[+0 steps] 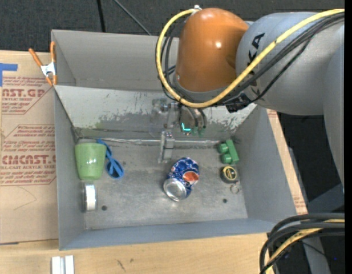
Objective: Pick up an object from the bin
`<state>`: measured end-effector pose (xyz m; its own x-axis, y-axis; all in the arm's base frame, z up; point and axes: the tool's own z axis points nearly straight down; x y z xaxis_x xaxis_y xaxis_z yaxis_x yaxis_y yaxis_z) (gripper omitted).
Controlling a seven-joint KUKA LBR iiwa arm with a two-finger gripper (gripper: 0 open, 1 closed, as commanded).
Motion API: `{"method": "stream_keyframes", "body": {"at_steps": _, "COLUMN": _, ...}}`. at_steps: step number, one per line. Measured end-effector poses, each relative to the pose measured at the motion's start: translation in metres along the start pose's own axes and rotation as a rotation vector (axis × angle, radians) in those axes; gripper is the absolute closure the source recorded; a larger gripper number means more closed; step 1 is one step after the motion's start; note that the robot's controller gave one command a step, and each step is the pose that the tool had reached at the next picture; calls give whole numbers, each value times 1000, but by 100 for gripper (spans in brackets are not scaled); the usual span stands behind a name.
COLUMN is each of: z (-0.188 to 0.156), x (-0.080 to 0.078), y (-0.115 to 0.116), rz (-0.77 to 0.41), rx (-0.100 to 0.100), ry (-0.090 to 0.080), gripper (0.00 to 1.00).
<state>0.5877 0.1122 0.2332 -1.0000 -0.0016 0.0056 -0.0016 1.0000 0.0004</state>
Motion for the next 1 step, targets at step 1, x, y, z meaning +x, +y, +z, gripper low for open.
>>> {"method": "stream_keyframes", "body": {"at_steps": 1, "z": 124, "x": 103, "y": -47, "rz": -44, "rx": 2, "ry": 8, "gripper": 0}}
